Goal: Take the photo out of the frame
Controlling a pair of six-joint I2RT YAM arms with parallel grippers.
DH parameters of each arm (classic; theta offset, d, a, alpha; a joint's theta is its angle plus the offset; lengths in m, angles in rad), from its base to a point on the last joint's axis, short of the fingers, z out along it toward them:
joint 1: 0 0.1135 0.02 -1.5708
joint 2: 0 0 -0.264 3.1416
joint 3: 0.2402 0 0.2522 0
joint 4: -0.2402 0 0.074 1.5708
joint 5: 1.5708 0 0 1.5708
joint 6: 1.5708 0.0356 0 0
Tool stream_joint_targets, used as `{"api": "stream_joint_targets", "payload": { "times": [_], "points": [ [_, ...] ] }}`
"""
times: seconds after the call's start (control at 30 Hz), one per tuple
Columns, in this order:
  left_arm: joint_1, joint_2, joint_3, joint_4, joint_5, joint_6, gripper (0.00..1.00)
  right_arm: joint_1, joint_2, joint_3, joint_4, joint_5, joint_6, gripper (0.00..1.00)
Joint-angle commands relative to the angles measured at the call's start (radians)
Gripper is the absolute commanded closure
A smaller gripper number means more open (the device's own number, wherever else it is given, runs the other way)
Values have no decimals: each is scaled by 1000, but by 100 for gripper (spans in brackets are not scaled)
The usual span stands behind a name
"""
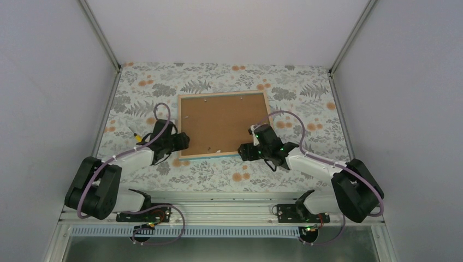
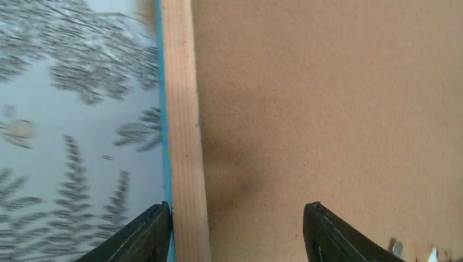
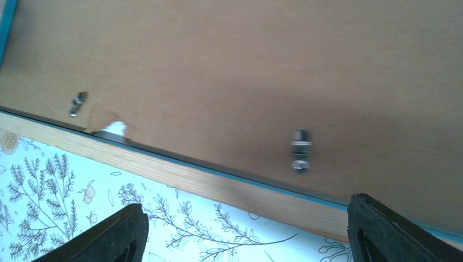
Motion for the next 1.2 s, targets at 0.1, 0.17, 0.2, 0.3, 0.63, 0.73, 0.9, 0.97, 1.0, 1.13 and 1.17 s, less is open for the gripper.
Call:
{"api": "stream_joint_targets", "payload": {
  "times": [0.1, 0.17, 0.2, 0.3, 0.63, 0.73, 0.9, 0.97, 1.0, 1.13, 1.17],
  "points": [
    [-183, 35, 42, 46, -47, -50, 40, 45, -51, 15, -8, 62, 17, 18],
    [-229, 57, 55, 49, -71, -66, 40, 50, -57, 10, -8, 66, 18, 17],
    [-251, 66, 62, 51, -79, -73, 40, 51, -63, 7, -10, 67, 17, 17],
    [-320, 95, 90, 52, -106, -94, 40, 57, -79, -6, -8, 75, 20, 17],
    [-390, 79, 104, -16, -257, -165, 40, 69, -155, -43, -5, 85, -2, 12],
    [-390, 100, 101, -18, -269, -178, 41, 77, -163, -41, -5, 85, -10, 11],
    [-390, 158, 133, -22, -266, -174, 49, 97, -155, -38, -5, 99, -19, 10],
    [-390, 175, 140, -19, -262, -173, 53, 106, -142, -34, -6, 113, -27, 10],
    [-390, 179, 143, -18, -261, -170, 54, 111, -134, -33, -5, 118, -32, 10],
    [-390, 193, 152, -20, -260, -166, 64, 133, -107, -23, 3, 128, -65, 6],
    [-390, 191, 152, -22, -264, -166, 67, 140, -101, -19, 3, 136, -73, 6]
  ]
}}
